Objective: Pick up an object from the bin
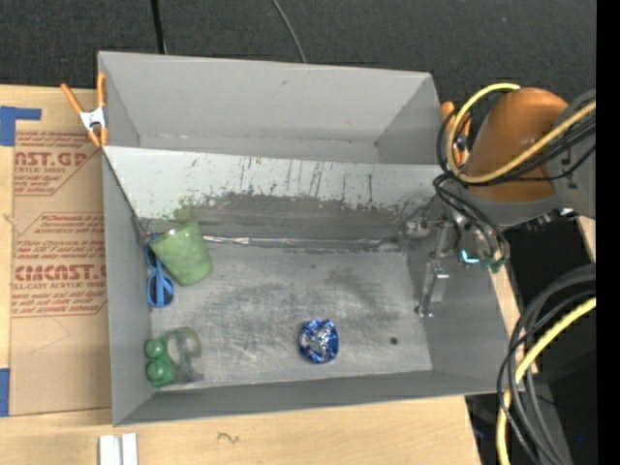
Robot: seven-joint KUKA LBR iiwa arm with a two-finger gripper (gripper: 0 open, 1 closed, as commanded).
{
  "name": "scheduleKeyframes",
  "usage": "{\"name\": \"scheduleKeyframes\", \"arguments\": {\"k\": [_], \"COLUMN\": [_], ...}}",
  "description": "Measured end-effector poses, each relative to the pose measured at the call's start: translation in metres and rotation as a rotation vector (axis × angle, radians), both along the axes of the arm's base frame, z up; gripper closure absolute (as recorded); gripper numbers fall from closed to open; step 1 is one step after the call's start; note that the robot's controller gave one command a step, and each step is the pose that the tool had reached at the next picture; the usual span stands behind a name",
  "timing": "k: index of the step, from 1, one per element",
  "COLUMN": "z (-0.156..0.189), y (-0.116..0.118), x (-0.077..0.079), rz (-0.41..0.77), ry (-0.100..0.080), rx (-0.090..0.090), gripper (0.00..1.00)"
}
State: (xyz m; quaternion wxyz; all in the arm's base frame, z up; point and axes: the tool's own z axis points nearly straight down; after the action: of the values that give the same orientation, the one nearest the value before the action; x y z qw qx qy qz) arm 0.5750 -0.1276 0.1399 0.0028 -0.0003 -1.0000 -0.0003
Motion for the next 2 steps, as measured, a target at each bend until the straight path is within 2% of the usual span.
{"name": "scheduleKeyframes", "arguments": {"k": [1, 2], "z": [0.012, -0.068], "y": [0.11, 0.149], "x": [-0.065, -0.075], "rz": [0.175, 0.368], "ry": [-0.004, -0.019], "rx": [0.004, 0.0], "gripper": [0.0, 0.0]}}
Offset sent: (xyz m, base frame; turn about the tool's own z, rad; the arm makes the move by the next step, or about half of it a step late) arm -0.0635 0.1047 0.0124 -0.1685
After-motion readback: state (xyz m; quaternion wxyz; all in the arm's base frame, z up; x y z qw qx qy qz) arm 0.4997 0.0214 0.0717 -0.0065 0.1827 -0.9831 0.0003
